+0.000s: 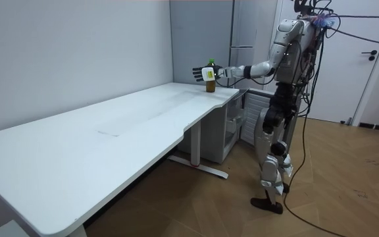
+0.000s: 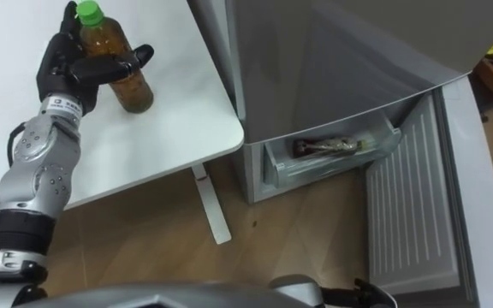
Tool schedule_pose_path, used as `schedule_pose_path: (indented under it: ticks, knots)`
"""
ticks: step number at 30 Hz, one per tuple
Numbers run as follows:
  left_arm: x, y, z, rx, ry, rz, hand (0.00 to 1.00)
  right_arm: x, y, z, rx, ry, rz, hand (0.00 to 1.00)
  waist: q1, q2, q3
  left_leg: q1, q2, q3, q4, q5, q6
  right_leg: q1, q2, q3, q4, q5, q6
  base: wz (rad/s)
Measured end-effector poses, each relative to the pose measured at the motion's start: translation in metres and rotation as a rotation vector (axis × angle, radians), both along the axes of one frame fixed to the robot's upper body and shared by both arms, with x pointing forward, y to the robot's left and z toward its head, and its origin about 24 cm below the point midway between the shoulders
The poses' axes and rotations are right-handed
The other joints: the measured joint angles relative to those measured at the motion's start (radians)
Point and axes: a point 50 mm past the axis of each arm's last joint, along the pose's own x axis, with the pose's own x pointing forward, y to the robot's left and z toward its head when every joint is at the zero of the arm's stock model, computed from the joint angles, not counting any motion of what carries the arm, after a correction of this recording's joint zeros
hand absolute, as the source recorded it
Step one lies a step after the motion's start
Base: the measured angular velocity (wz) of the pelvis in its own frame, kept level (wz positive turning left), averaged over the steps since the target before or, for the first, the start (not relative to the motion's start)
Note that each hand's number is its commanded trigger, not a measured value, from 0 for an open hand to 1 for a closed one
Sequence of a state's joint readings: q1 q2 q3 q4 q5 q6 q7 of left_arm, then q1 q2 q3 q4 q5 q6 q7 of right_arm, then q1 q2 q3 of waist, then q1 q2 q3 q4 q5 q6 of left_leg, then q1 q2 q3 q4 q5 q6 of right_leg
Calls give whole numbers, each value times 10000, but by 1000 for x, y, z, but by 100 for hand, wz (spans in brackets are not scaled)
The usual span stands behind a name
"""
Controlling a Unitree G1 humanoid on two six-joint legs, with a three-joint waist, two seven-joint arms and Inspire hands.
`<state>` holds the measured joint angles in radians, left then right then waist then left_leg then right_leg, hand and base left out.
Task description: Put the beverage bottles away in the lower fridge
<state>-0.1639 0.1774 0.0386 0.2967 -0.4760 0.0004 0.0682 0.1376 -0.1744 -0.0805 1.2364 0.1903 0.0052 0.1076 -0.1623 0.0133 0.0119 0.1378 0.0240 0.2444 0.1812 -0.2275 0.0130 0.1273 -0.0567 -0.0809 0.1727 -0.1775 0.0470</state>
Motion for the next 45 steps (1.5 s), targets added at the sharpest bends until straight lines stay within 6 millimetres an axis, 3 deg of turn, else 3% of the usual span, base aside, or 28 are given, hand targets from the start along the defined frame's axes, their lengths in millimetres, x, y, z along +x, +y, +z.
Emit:
schedule_pose_path:
  ticks: [7, 8, 9, 38, 45]
  knots:
    - [6, -1, 3, -11, -95, -62, 0, -2, 1, 0, 83, 107, -21, 0, 4, -74, -21, -22, 2, 26, 20, 0, 1, -75, -4, 4, 0, 5, -8, 0]
    - [6, -1, 3, -20, -50, -52, 38, -2, 1, 0, 88, 111, -24, 0, 6, -76, -20, -18, 4, 27, 16, 0, 0, -74, -4, 7, 0, 5, -8, 0]
    - [6, -1, 0, -28, 63, -35, 100, -2, 1, -1, 99, 128, -28, 0, 3, -79, -20, -15, 6, 29, 15, 0, 1, -76, -3, 10, 0, 5, -8, 0]
    - [9, -3, 0, -58, 346, -167, 100, 0, 3, -1, 98, 407, 339, 0, 49, -204, 6, -76, 9, 37, 29, 0, 2, -130, 6, 115, 49, 7, -12, 0]
    - [10, -5, 0, 20, 330, -231, 100, 8, 4, 0, 89, 78, 494, 0, 52, -178, -10, -76, 12, 32, 12, -1, 0, -129, 9, 102, 47, 9, -14, 0]
